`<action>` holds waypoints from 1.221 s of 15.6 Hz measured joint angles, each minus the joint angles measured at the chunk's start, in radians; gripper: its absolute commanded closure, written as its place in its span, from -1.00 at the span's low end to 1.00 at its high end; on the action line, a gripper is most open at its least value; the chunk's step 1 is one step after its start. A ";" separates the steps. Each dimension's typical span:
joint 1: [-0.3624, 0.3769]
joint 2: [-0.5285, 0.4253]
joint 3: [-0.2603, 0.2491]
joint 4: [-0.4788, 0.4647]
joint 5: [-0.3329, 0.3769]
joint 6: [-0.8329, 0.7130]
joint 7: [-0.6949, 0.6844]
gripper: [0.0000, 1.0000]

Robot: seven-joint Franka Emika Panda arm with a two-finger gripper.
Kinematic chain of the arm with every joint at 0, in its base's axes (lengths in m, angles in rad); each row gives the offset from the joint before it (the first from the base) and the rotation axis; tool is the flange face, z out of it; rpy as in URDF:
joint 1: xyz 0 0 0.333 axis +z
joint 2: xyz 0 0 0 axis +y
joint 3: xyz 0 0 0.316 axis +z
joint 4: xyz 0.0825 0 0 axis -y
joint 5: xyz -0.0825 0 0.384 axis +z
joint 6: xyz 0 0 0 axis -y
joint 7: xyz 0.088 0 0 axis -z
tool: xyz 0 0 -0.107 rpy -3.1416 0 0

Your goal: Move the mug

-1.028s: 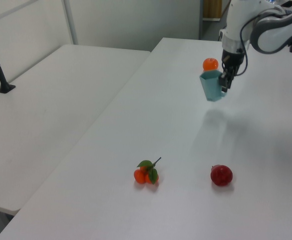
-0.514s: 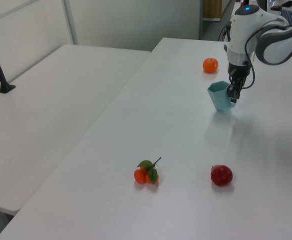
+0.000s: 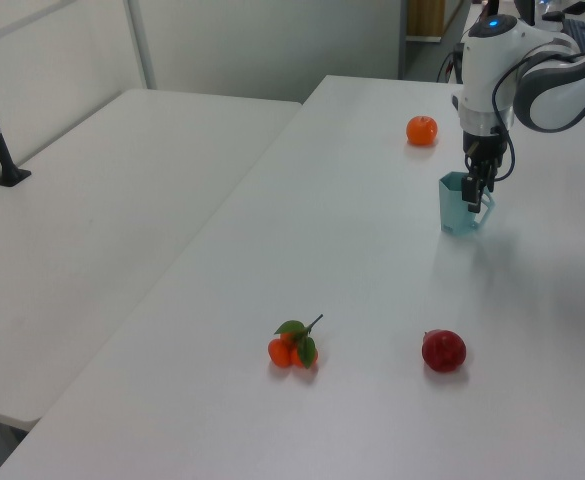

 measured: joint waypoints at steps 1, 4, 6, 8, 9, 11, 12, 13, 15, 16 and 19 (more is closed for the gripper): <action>0.000 -0.002 0.000 0.010 -0.004 -0.027 -0.008 -0.85; 0.003 -0.004 0.000 0.064 -0.005 -0.116 -0.041 -1.00; 0.013 -0.004 0.001 0.117 -0.005 -0.180 -0.065 -1.00; 0.020 0.002 0.002 0.196 -0.005 -0.254 -0.091 -1.00; 0.020 0.007 0.002 0.232 -0.003 -0.271 -0.101 -1.00; 0.017 0.027 -0.002 0.321 0.041 -0.285 -0.109 -1.00; 0.013 0.040 -0.005 0.367 0.073 -0.287 -0.124 -1.00; 0.003 0.056 -0.007 0.415 0.108 -0.288 -0.154 -1.00; -0.025 0.080 -0.009 0.494 0.188 -0.303 -0.251 -1.00; -0.039 0.087 -0.010 0.524 0.221 -0.322 -0.304 -1.00; -0.057 0.091 -0.011 0.591 0.248 -0.427 -0.397 -1.00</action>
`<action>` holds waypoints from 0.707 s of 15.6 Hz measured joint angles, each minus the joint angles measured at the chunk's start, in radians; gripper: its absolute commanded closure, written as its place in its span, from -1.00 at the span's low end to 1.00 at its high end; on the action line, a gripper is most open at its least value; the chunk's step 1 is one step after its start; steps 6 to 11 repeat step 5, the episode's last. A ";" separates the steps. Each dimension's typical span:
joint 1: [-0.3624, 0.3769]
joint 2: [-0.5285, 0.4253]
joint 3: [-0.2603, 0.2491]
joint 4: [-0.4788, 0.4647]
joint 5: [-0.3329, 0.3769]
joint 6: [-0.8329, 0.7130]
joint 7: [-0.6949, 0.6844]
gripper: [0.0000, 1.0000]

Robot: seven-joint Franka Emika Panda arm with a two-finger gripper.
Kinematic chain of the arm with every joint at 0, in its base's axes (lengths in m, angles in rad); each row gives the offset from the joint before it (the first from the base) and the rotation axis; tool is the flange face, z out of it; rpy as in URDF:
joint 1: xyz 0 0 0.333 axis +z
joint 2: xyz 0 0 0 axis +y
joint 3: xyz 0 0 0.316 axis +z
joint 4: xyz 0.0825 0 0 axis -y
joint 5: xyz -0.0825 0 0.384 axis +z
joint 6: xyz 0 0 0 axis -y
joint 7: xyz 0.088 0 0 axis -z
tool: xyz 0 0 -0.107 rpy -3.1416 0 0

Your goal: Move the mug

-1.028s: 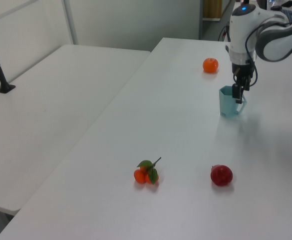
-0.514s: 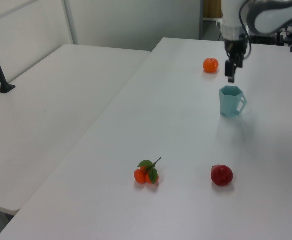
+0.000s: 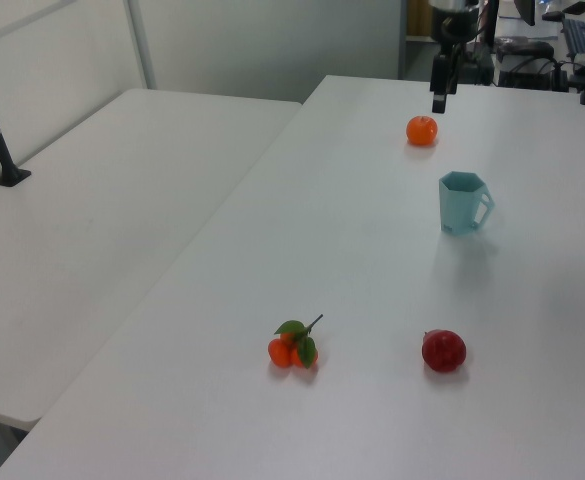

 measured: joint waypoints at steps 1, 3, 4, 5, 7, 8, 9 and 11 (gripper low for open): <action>0.001 -0.001 0.001 0.012 -0.002 -0.022 -0.002 -1.00; 0.001 -0.006 0.004 0.025 -0.004 -0.044 -0.002 -1.00; 0.001 -0.009 0.004 0.026 -0.009 -0.048 -0.002 -1.00; 0.001 -0.011 0.004 0.026 -0.019 -0.049 -0.002 -1.00; 0.001 -0.011 0.004 0.026 -0.019 -0.049 -0.002 -1.00; 0.001 -0.011 0.004 0.026 -0.019 -0.049 -0.002 -1.00; 0.001 -0.011 0.004 0.026 -0.019 -0.049 -0.002 -1.00; 0.001 -0.011 0.004 0.026 -0.019 -0.049 -0.002 -1.00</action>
